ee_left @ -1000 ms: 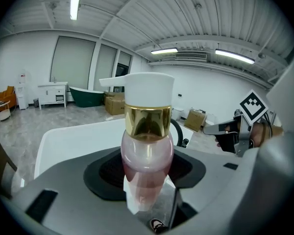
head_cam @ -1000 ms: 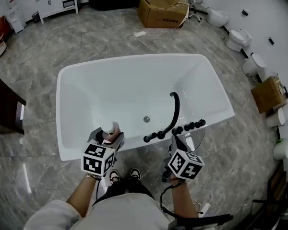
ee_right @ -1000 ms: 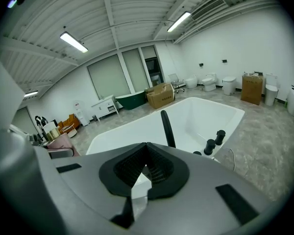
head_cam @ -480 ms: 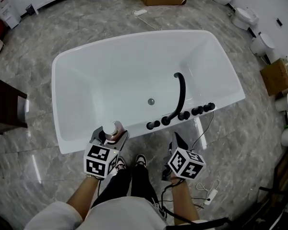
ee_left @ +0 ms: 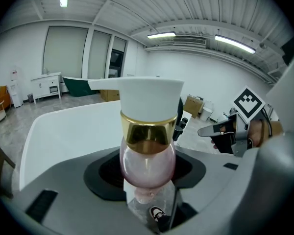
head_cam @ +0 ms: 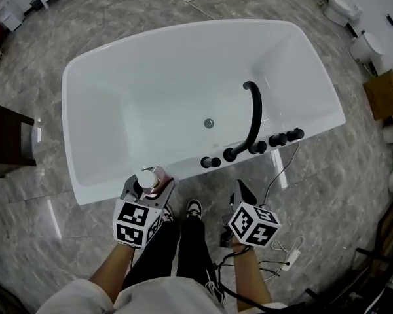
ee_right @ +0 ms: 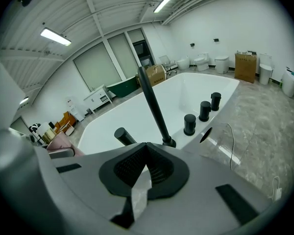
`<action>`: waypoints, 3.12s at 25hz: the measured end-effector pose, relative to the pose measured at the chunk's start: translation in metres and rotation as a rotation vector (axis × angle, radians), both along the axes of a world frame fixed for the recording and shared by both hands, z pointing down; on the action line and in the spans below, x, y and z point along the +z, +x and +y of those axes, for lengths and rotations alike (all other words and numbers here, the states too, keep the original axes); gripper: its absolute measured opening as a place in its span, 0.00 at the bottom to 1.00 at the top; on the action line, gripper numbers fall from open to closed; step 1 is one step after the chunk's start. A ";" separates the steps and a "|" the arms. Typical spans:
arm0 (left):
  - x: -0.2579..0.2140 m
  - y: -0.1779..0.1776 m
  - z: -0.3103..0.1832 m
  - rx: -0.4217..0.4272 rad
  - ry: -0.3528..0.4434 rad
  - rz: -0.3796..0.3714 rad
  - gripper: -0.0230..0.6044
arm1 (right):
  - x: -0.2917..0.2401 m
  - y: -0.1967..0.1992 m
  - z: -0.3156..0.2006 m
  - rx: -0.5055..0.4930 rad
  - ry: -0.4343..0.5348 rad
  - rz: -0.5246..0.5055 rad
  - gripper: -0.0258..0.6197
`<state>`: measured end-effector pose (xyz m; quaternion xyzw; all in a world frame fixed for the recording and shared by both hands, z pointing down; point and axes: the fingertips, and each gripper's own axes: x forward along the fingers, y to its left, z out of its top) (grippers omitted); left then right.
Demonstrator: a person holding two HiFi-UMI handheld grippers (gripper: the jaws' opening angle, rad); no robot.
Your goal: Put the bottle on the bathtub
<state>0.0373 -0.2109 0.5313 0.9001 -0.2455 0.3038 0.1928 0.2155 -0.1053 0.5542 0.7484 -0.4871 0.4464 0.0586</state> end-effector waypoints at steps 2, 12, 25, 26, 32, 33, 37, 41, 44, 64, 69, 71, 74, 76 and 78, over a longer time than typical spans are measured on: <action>0.005 0.002 0.000 0.002 0.004 -0.006 0.41 | 0.005 0.001 0.000 0.008 -0.001 -0.010 0.08; 0.026 0.015 -0.002 0.034 0.039 -0.017 0.41 | 0.037 0.008 -0.002 0.022 -0.039 -0.013 0.08; 0.042 0.035 -0.008 0.055 0.039 -0.030 0.41 | 0.065 0.023 -0.005 0.054 -0.054 -0.028 0.08; 0.042 0.037 -0.009 0.059 0.042 -0.030 0.41 | 0.066 0.024 -0.006 0.056 -0.052 -0.029 0.08; 0.043 0.045 -0.012 0.075 0.056 -0.033 0.41 | 0.071 0.024 -0.011 0.062 -0.045 -0.041 0.08; 0.044 0.047 -0.012 0.078 0.059 -0.035 0.41 | 0.073 0.024 -0.012 0.062 -0.046 -0.043 0.08; 0.049 0.053 -0.011 0.091 0.067 -0.043 0.41 | 0.080 0.024 -0.011 0.066 -0.051 -0.049 0.08; 0.053 0.056 -0.008 0.094 0.072 -0.058 0.41 | 0.082 0.024 -0.010 0.069 -0.052 -0.054 0.08; 0.057 0.056 -0.009 0.083 0.070 -0.065 0.41 | 0.085 0.024 -0.009 0.073 -0.051 -0.058 0.08; 0.060 0.058 -0.006 0.087 0.100 -0.059 0.41 | 0.098 0.009 -0.007 0.066 -0.062 -0.087 0.08; 0.060 0.060 -0.002 0.104 0.124 -0.062 0.41 | 0.101 0.005 -0.004 0.065 -0.070 -0.093 0.08; 0.060 0.060 -0.002 0.101 0.130 -0.061 0.42 | 0.102 0.004 -0.003 0.065 -0.070 -0.093 0.08; 0.059 0.059 -0.001 0.095 0.136 -0.058 0.42 | 0.102 0.004 -0.001 0.066 -0.072 -0.092 0.08; 0.058 0.060 -0.001 0.094 0.139 -0.057 0.42 | 0.102 0.004 -0.001 0.065 -0.071 -0.093 0.08; 0.058 0.060 -0.001 0.094 0.141 -0.055 0.42 | 0.102 0.004 0.000 0.063 -0.071 -0.093 0.08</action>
